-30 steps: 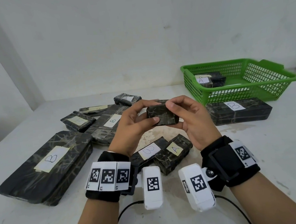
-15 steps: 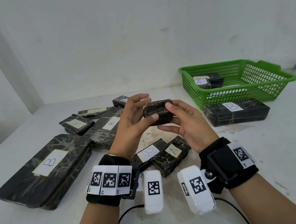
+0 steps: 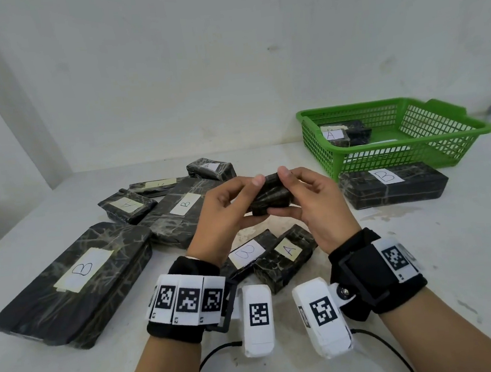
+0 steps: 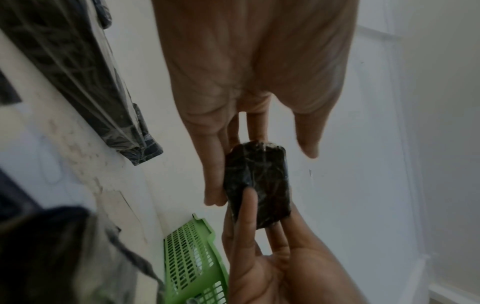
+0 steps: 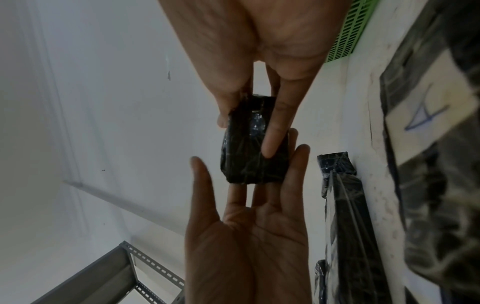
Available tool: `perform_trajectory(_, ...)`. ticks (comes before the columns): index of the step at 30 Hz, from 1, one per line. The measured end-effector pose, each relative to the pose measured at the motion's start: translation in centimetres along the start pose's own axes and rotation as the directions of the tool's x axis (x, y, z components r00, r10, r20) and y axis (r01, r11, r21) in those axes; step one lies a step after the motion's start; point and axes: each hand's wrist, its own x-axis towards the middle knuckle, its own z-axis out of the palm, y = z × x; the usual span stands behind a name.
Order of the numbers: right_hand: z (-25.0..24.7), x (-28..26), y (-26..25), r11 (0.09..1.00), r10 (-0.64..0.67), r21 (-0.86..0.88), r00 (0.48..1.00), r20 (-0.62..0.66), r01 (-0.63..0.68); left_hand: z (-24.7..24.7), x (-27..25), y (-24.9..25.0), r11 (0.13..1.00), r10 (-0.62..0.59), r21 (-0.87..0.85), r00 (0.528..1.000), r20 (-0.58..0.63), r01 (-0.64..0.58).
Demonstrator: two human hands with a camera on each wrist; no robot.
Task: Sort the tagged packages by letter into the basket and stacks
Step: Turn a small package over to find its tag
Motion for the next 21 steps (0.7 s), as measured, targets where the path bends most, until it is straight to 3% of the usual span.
perform_trajectory(7,0.60,-0.34,-0.17,0.998,0.059,0.005,0.998,0.018,-0.059,-0.10,-0.06,0.33,1.000,0.014,-0.025,0.999,-0.037,-0.015)
perform_trajectory(13,0.27,-0.19,-0.04,1.000,0.022,-0.007,0.999,-0.034,-0.022,0.16,-0.08,0.24,1.000,-0.016,-0.002,1.000,0.002,0.016)
perform_trajectory(21,0.64,-0.07,0.15,0.999,0.035,-0.020,0.999,0.016,-0.035,-0.04,-0.14,0.48,0.999,-0.028,-0.030,1.000,-0.014,0.027)
